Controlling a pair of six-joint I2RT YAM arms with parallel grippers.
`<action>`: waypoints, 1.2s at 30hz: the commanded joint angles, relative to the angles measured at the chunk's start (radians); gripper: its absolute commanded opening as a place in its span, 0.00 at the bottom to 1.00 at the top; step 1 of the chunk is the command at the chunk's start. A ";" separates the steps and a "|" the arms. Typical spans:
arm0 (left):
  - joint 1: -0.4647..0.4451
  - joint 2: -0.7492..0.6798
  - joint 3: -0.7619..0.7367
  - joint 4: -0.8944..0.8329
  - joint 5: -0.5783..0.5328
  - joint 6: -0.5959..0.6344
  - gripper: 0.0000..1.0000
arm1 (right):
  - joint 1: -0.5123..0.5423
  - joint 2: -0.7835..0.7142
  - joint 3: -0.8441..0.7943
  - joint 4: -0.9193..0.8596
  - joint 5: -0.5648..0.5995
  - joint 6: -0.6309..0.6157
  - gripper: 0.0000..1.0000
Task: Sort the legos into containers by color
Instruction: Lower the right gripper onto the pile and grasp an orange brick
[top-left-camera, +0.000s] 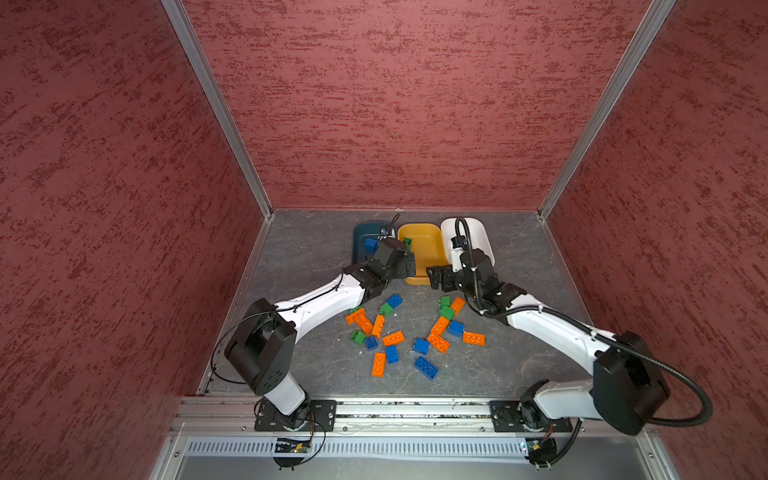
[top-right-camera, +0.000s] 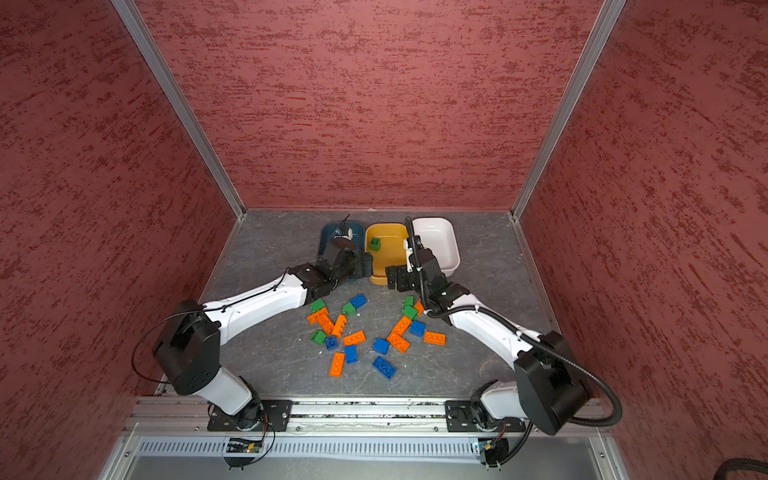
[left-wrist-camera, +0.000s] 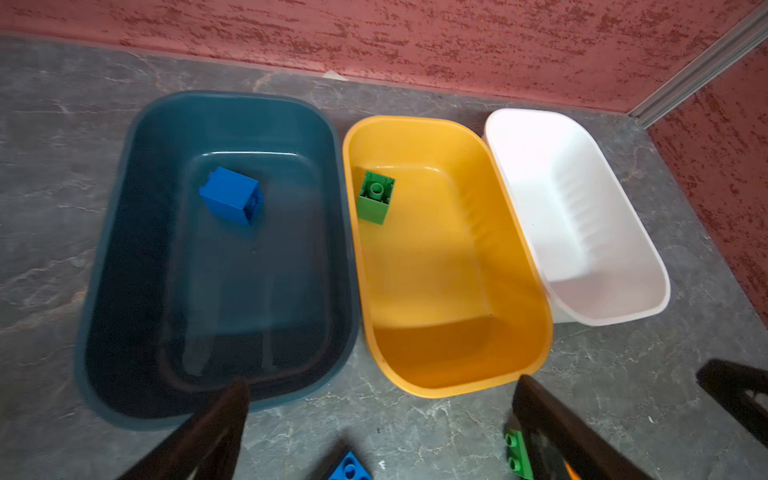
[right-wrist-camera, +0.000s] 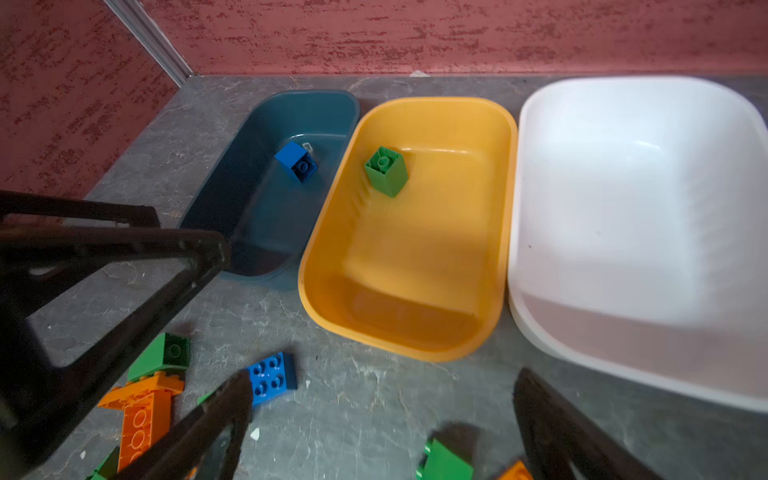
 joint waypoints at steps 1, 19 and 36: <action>-0.017 0.029 0.029 0.022 0.053 -0.034 0.99 | -0.005 -0.048 -0.045 -0.143 0.088 0.156 0.99; -0.039 0.074 0.068 0.012 0.009 -0.042 0.99 | -0.071 -0.133 -0.195 -0.368 -0.151 0.246 0.99; -0.043 0.082 0.068 0.004 0.005 -0.050 0.99 | -0.052 -0.147 -0.265 -0.497 -0.306 0.322 0.89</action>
